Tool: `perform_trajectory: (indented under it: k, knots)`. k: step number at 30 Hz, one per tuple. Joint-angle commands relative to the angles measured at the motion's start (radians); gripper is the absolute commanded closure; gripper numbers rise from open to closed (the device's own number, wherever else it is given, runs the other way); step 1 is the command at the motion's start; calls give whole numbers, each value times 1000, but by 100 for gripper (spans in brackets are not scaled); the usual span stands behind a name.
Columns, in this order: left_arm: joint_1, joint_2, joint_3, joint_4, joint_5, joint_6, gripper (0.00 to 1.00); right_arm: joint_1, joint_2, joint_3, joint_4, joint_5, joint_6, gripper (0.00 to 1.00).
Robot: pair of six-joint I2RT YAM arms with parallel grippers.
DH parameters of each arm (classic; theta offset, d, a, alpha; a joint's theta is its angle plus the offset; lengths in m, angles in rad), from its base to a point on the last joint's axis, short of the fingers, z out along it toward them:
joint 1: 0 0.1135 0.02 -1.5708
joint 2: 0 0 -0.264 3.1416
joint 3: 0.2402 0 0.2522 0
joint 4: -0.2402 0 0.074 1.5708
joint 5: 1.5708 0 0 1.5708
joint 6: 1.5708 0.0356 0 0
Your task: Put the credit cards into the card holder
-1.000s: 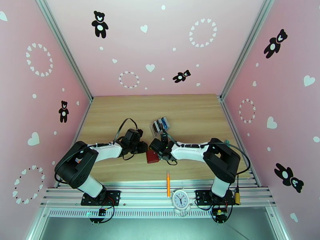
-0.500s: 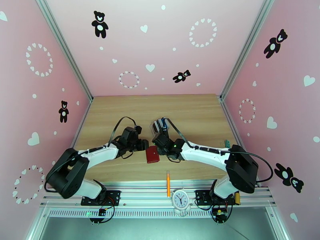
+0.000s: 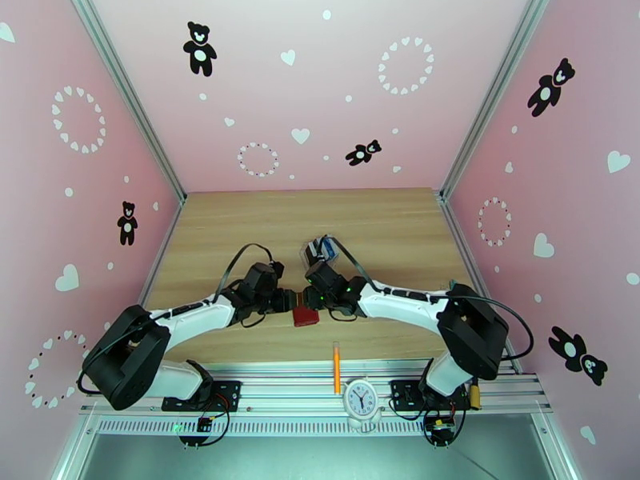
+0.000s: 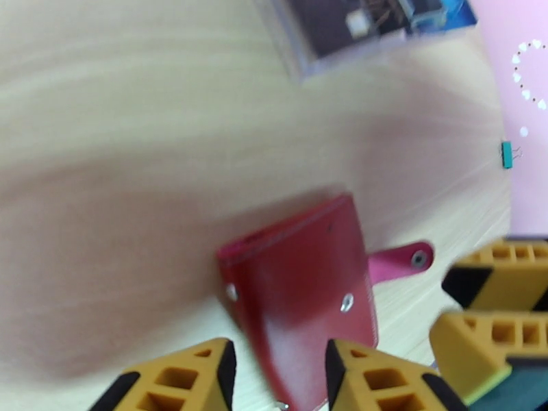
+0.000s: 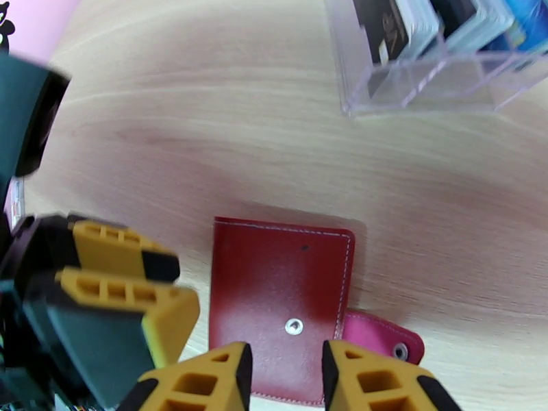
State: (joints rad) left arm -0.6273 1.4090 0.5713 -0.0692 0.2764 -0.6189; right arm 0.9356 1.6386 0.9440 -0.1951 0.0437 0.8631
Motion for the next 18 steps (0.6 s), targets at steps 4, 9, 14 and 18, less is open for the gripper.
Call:
perform_trajectory:
  k: [4, 9, 14, 18]
  knots:
    - [-40, 3, -18, 13, -33, -46, 67, -30, 44, -65, 103, -98, 42, 65]
    - [-40, 41, 9, -8, -43, -41, 73, -39, 58, -91, 122, -110, 58, 64]
    - [-40, 100, 49, -28, -46, -26, 75, -46, 51, -120, 135, -111, 69, 64]
    - [-40, 133, 67, -29, -48, -22, 76, -52, 45, -141, 144, -115, 78, 64]
